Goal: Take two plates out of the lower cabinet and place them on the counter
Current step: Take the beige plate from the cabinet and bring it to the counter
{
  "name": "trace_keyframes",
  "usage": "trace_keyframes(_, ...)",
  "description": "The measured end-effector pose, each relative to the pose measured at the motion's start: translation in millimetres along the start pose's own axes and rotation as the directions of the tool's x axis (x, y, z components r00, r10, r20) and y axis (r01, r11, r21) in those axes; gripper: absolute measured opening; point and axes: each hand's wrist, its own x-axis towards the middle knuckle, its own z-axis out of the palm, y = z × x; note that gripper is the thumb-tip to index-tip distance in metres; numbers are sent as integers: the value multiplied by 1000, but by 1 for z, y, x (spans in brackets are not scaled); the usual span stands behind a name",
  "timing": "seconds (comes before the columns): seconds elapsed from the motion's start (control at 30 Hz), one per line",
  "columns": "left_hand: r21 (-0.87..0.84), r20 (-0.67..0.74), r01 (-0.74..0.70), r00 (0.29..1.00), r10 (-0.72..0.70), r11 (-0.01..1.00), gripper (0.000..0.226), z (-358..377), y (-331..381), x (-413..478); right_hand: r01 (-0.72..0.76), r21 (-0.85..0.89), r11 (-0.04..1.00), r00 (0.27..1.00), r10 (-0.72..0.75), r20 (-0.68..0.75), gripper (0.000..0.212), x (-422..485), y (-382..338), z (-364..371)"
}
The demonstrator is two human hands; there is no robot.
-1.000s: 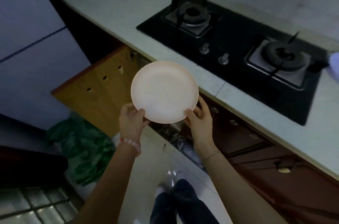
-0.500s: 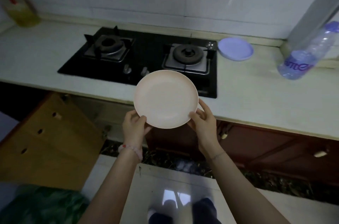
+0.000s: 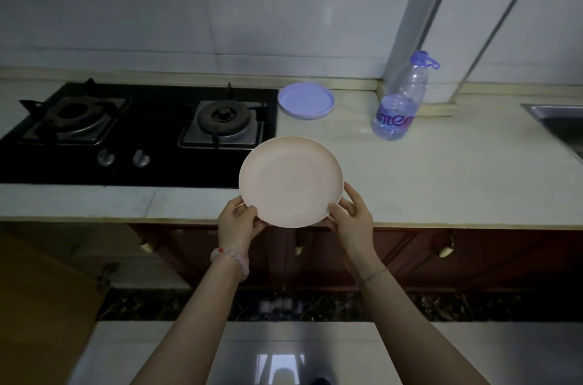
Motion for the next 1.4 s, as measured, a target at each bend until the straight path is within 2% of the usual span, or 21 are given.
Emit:
trace_keyframes(0.17,49,46,11,999,-13,999,34,57,-22,15,-8,-18,1000,999,7,-41,56,35,-18,-41)
trace_keyframes(0.33,102,-1,48,999,-48,994,37,87,-30,41,-29,-3,1000,997,28,-75,57,67,-22,-54)
trace_keyframes(0.57,236,-21,60,998,-57,970,32,109,-32,99,-53,-115,992,990,37,-136,54,125,-7,-45)
trace_keyframes(0.73,330,-48,63,998,-50,942,29,115,-27,149,-101,-262,960,976,45,-212,54,168,4,-24)
trace_keyframes(1.0,514,-73,37,997,0,857,37,122,-22,193,-104,-339,935,978,35,-205,54,203,14,-4)
trace_keyframes(1.2,493,-138,69,990,-1,867,40,129,-18,205,-98,-356,929,978,24,-207,53,220,16,4)
trace_keyframes(1.4,438,-219,82,976,18,895,34,133,-11,220,-104,-363,926,983,41,-177,53,235,15,14)
